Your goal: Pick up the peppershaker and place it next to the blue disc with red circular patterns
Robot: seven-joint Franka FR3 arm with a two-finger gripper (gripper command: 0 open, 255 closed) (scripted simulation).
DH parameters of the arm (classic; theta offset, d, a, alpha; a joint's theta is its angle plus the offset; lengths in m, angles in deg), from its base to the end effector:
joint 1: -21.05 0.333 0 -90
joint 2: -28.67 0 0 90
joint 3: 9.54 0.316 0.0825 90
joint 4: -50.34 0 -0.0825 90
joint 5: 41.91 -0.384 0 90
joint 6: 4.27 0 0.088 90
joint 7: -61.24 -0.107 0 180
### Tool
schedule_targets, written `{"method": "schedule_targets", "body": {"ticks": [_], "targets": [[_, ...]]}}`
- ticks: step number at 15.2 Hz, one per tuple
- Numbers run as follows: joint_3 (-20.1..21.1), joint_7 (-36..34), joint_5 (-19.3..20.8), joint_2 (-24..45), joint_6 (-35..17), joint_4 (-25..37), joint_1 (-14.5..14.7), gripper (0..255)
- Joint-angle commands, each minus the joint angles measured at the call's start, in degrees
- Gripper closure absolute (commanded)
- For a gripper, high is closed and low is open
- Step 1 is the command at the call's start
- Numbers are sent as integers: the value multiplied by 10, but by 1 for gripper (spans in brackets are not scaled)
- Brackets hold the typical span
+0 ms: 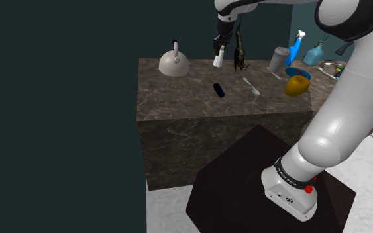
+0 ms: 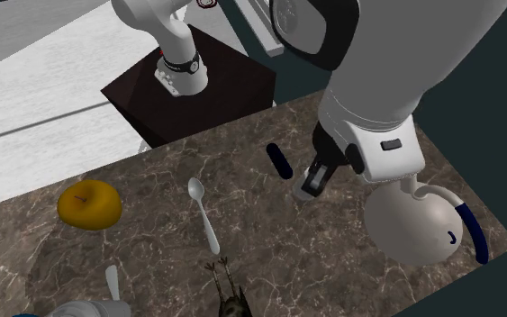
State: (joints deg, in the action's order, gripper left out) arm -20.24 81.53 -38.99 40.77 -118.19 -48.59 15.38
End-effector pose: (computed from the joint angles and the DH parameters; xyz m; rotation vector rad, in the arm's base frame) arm 0.6036 -0.1726 0.4638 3.0396 0.1414 0.0366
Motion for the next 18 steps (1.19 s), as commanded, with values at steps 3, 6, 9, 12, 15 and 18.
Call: {"method": "schedule_targets", "body": {"ticks": [3, 6, 9, 12, 15, 18], "targets": [[0, 2, 0, -6, 31, 25, 0, 255], [0, 3, 0, -8, 53, 45, 0, 255], [0, 4, 0, -9, 76, 67, 0, 255], [-1, 5, 0, -10, 92, 83, 0, 255], [-15, 40, -1, -28, 82, 57, -20, 255], [-30, 77, -2, -42, 74, 38, -41, 255]]}}
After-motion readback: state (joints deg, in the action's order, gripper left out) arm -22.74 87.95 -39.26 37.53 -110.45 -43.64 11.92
